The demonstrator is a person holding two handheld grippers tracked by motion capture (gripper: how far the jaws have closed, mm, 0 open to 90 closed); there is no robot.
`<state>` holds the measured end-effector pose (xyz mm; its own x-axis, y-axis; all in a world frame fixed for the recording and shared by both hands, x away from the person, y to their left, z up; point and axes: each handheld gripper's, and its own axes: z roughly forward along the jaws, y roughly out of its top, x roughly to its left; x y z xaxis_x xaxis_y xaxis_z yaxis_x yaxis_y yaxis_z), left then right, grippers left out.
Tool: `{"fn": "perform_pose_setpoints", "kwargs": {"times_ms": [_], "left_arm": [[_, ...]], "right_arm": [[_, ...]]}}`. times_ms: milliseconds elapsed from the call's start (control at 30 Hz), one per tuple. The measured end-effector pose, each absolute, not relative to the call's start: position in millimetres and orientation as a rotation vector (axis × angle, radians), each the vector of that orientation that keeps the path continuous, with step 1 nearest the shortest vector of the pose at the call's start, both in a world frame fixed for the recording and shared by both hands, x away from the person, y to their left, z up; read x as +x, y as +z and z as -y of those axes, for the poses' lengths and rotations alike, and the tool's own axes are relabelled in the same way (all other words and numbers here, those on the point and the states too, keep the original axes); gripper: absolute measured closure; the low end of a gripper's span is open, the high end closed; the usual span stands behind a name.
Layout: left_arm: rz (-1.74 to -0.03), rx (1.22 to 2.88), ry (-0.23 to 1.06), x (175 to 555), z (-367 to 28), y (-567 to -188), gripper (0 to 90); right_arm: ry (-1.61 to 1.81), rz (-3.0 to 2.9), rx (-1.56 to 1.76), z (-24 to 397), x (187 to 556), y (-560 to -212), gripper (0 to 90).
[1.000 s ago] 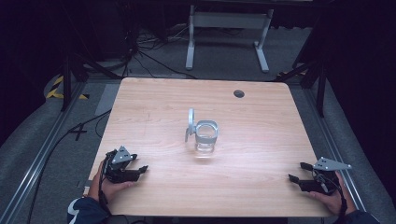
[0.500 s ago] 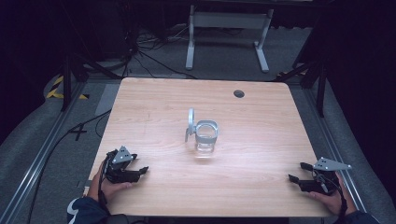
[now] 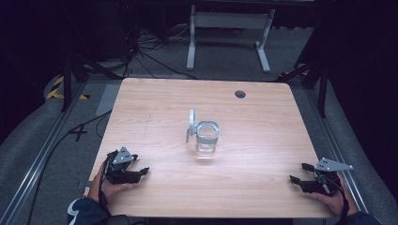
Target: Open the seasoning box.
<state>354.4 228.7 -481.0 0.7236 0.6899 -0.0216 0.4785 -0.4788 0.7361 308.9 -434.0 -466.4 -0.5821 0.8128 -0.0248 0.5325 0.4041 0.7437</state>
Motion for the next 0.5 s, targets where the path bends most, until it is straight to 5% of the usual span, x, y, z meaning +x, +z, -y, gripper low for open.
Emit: {"fn": "perform_pose_setpoints", "kwargs": {"times_ms": [500], "left_arm": [[-0.881,2.168,0.365,355.1,-228.9,-481.0,29.4]], "right_arm": [[1.001,-2.283,1.155,434.1,309.0,-466.4,22.4]]}}
